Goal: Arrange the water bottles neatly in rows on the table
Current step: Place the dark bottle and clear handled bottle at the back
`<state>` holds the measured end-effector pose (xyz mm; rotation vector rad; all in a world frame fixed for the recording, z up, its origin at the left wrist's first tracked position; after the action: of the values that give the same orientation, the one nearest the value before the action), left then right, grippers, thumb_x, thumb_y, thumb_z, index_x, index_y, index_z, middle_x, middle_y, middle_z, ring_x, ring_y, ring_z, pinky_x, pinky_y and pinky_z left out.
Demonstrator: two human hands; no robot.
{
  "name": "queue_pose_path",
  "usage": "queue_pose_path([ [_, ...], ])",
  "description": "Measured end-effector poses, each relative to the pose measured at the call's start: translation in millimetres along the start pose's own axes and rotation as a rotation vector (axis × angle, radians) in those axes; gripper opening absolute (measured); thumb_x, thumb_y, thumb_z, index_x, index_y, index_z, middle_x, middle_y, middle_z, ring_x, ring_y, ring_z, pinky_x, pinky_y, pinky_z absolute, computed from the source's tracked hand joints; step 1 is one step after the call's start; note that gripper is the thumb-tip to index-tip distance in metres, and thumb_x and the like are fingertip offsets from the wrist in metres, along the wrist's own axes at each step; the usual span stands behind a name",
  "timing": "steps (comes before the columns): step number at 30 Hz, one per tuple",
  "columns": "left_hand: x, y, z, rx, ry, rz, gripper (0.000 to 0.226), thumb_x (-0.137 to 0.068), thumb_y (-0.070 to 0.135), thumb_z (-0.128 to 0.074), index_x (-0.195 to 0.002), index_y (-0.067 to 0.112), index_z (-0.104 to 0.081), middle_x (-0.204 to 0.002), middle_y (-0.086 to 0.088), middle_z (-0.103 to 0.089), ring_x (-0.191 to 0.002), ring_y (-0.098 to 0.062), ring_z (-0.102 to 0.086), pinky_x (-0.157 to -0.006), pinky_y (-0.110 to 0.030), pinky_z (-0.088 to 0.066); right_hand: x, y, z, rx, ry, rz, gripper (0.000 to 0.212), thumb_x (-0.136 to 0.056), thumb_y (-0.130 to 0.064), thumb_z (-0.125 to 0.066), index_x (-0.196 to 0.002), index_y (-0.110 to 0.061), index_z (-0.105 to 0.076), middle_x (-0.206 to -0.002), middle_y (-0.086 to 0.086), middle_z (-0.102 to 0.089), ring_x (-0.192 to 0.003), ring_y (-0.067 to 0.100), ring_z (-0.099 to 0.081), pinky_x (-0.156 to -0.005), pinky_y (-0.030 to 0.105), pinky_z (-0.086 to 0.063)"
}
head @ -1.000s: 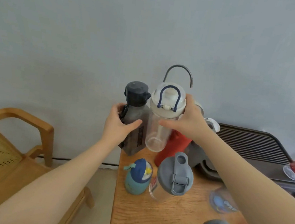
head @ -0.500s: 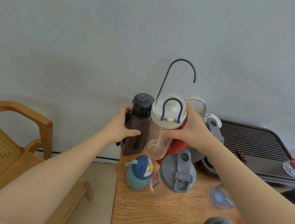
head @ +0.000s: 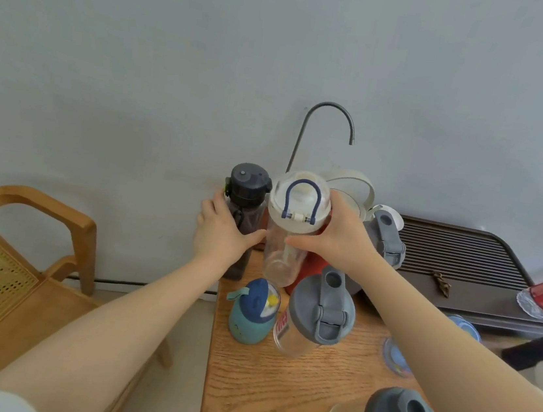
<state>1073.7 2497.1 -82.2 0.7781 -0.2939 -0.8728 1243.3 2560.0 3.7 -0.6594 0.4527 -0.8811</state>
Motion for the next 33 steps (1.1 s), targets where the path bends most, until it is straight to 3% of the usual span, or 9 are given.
queue_pose_path([
  [6,-4.4,-7.0,-1.5,0.181,-0.225,-0.002,0.099,-0.07,0.053,-0.067,-0.143,0.012,-0.016,-0.143,-0.013,-0.029,-0.133,-0.031,-0.028,-0.109,-0.046,-0.029,-7.5,-4.2,-5.9,0.0,-0.025,0.013,0.071,-0.06,-0.026,-0.084,-0.118,-0.019,-0.046,-0.105,-0.006,-0.054,-0.108,0.021,-0.051,-0.096,0.042,-0.043],
  [11,5.6,69.0,71.7,0.116,-0.035,-0.506,0.107,-0.058,0.054,-0.069,-0.143,0.011,-0.019,-0.152,-0.011,-0.015,-0.138,-0.025,-0.011,-0.111,-0.037,-0.011,-9.3,-5.6,-2.5,-0.078,-0.04,0.034,0.069,-0.061,-0.018,-0.085,-0.118,-0.019,-0.046,-0.104,-0.007,-0.056,-0.096,0.009,-0.053,-0.075,0.013,-0.041],
  [15,2.7,108.2,50.9,-0.216,-0.309,-0.739,0.108,-0.057,0.056,-0.077,-0.144,0.025,-0.02,-0.153,-0.002,-0.018,-0.141,-0.023,-0.008,-0.114,-0.044,-0.01,-11.9,-2.1,-6.1,-0.09,-0.084,0.032,0.072,-0.057,-0.024,-0.086,-0.116,-0.025,-0.044,-0.111,-0.002,-0.059,-0.106,0.018,-0.054,-0.089,0.034,-0.047],
  [19,-2.7,106.3,29.2,-0.225,-0.428,-0.715,0.104,-0.053,0.057,-0.078,-0.14,0.029,-0.028,-0.139,0.003,-0.044,-0.129,-0.019,-0.037,-0.11,-0.038,-0.024,-12.6,5.4,-16.0,0.04,-0.137,0.037,0.072,-0.06,-0.031,-0.084,-0.12,-0.021,-0.046,-0.111,-0.004,-0.057,-0.113,0.02,-0.051,-0.112,0.048,-0.023],
  [21,-3.9,105.8,24.0,-0.316,-0.382,-0.749,0.099,-0.052,0.062,-0.076,-0.135,0.028,-0.034,-0.134,0.003,-0.048,-0.126,-0.019,-0.038,-0.109,-0.038,-0.02,-13.1,9.5,-21.6,0.217,-0.154,0.04,0.074,-0.062,-0.041,-0.081,-0.122,-0.017,-0.045,-0.113,-0.004,-0.058,-0.118,0.02,-0.049,-0.117,0.046,-0.002],
  [23,-4.2,105.8,20.7,-0.379,-0.362,-0.769,0.096,-0.052,0.062,-0.075,-0.133,0.026,-0.036,-0.132,0.001,-0.049,-0.126,-0.021,-0.037,-0.109,-0.038,-0.017,-14.8,10.6,-21.8,0.354,-0.148,0.054,0.077,-0.062,-0.049,-0.078,-0.123,-0.016,-0.044,-0.117,-0.002,-0.058,-0.121,0.021,-0.047,-0.115,0.047,0.005],
  [25,-3.1,106.1,18.6,-0.414,-0.359,-0.78,0.095,-0.055,0.061,-0.074,-0.134,0.025,-0.035,-0.131,0.0,-0.049,-0.127,-0.021,-0.034,-0.109,-0.037,-0.016,-16.0,9.8,-22.2,0.342,-0.181,0.078,0.085,-0.063,-0.046,-0.079,-0.13,-0.016,-0.036,-0.124,0.001,-0.055,-0.123,0.023,-0.046,-0.116,0.048,-0.004],
  [28,2.4,109.9,14.5,-0.494,-0.327,-0.82,0.096,-0.059,0.061,-0.07,-0.138,0.023,-0.03,-0.133,0.001,-0.048,-0.128,-0.02,-0.031,-0.109,-0.036,-0.012,-16.6,6.6,-26.3,0.224,-0.275,0.113,0.107,-0.061,-0.038,-0.083,-0.142,-0.019,-0.016,-0.13,0.007,-0.053,-0.119,0.027,-0.05,-0.104,0.042,-0.037],
  [33,4.9,110.8,10.9,-0.567,-0.273,-0.816,0.098,-0.063,0.063,-0.066,-0.141,0.02,-0.025,-0.136,0.001,-0.047,-0.13,-0.019,-0.029,-0.109,-0.037,-0.01,-25.7,-2.5,-25.2,0.21,-0.307,0.203,0.102,-0.059,-0.034,-0.085,-0.138,-0.019,-0.023,-0.13,0.003,-0.051,-0.117,0.023,-0.051,-0.098,0.037,-0.042],
])
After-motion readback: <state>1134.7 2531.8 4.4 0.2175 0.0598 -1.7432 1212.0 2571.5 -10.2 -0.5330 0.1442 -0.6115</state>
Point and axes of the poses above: each hand's wrist, its own x-axis away from the middle knuckle, its own z-axis out of the back of the hand, y = z × x, the point moved 9 cm from there along -x, towards the middle knuckle
